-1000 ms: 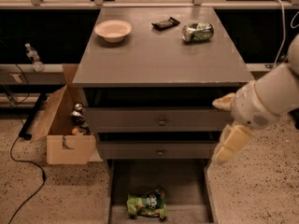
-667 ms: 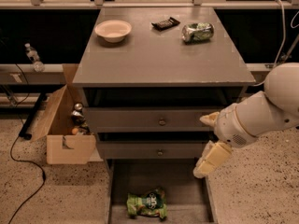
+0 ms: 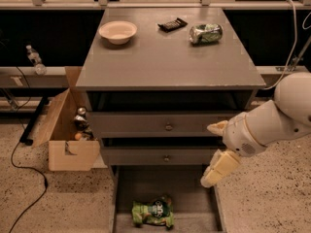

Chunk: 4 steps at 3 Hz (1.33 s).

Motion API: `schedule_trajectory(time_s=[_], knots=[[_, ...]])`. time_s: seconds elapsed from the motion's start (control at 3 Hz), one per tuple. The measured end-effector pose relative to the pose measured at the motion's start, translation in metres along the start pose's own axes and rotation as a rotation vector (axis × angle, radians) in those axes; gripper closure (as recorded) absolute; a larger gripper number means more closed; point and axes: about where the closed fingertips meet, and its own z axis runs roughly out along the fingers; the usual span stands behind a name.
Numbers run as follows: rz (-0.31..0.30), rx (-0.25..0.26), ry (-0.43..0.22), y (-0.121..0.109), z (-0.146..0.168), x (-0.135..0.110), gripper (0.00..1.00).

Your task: Pick green rice chip bag from bottom drawer and place on counter

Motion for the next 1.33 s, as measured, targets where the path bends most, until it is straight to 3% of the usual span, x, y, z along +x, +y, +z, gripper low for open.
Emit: schedule_trajectory(time_s=[0.33,0.67,1.33], knots=[[0.017,-0.049,-0.052,-0.004,0.044,0.028,0.0],[0.02,-0.108,-0.08,-0.012,0.127,0.057,0.0],[0.059,-0.152,-0.185,-0.017,0.237,0.083,0.0]])
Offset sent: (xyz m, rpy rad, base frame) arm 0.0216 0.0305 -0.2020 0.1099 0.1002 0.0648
